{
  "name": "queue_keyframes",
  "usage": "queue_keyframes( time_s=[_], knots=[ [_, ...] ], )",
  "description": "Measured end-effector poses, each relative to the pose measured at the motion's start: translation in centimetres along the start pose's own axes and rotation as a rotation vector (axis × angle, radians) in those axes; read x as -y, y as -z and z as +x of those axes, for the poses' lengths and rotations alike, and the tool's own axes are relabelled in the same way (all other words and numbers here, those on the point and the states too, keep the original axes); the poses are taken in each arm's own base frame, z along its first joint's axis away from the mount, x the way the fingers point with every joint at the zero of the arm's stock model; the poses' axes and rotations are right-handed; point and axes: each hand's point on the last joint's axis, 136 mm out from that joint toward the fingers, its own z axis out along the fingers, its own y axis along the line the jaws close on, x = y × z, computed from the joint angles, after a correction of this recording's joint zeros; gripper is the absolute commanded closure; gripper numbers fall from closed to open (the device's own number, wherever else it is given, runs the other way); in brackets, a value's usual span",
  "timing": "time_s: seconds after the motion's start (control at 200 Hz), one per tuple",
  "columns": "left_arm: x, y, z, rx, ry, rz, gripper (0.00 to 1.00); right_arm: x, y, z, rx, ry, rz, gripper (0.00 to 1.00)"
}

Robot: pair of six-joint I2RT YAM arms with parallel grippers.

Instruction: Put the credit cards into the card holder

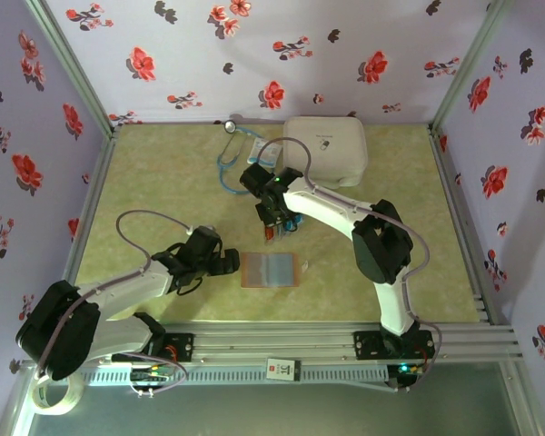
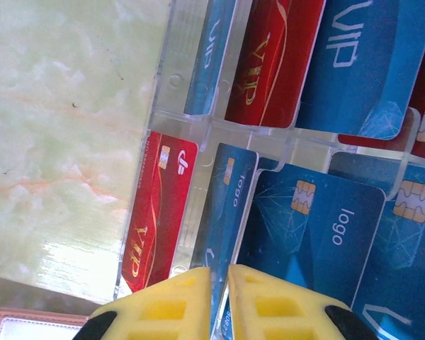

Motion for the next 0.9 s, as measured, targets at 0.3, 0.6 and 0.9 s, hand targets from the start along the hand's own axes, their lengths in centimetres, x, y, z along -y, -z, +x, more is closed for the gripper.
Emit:
queue_keyframes(
  time_s=[0.3, 0.6, 0.9],
  knots=[
    [-0.3, -0.1, 0.2, -0.005, 0.001, -0.007, 0.0, -0.7, -0.2, 0.0, -0.008, -0.006, -0.035, 0.83],
    [-0.3, -0.1, 0.2, -0.006, 0.003, -0.007, 0.0, -0.8, -1.3, 0.5, -0.037, -0.005, -0.029, 0.79],
    [-0.2, -0.1, 0.2, -0.007, 0.003, 0.002, 0.0, -0.8, -1.3, 0.6, -0.039, -0.004, -0.026, 0.84]
  ],
)
